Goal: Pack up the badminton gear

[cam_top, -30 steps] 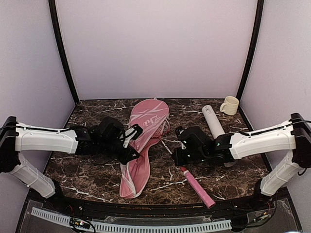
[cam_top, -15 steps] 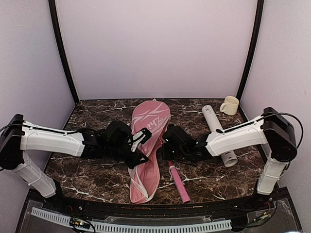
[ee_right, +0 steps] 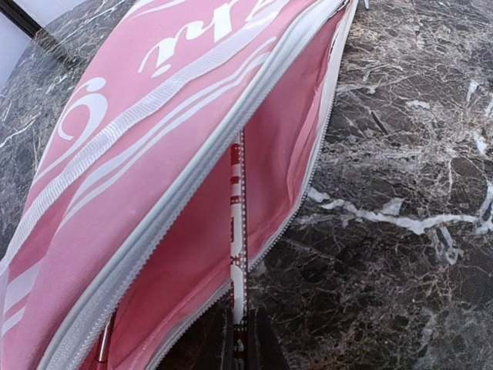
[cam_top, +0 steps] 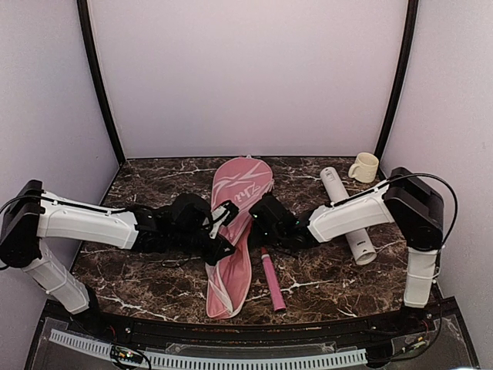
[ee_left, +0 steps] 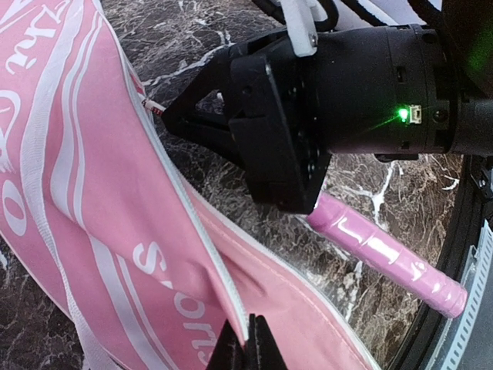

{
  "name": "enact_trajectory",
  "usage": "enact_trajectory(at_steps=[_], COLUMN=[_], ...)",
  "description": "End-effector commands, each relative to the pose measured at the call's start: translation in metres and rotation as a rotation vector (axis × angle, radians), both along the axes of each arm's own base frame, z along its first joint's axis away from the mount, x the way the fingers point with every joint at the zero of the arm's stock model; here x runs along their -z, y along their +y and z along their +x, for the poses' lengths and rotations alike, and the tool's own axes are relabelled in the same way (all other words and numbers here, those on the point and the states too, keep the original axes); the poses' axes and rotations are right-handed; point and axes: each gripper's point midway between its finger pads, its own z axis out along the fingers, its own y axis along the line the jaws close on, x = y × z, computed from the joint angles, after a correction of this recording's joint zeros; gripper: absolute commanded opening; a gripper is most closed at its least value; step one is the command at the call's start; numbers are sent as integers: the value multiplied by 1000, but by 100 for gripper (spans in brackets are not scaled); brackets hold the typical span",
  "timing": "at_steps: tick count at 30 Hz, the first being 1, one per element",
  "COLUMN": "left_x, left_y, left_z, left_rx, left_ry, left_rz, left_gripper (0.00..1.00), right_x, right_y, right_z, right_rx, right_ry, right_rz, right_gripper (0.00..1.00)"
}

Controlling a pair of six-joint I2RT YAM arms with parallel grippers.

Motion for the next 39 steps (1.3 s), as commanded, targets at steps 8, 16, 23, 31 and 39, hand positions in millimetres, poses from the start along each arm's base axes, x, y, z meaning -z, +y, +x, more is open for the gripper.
enact_trajectory(at_steps=[8, 16, 23, 31, 39], left_x=[-6, -12, -15, -17, -17], left_y=[4, 9, 10, 10, 9], left_z=[14, 31, 35, 37, 37], left_rx=[-112, -217, -241, -240, -247], left_ry=[-28, -56, -57, -56, -43], left_rz=[0, 8, -10, -14, -23], left_gripper=[0, 0, 0, 0, 0], right_x=[-23, -56, -67, -29, 1], right_y=[-10, -25, -61, -93, -83], right_z=[29, -1, -43, -102, -155], right_rx=[49, -123, -199, -214, -255], right_ry=[-108, -159, -79, 168, 356], right_rz=[102, 108, 164, 226, 302], right_gripper=[18, 63, 74, 68, 62])
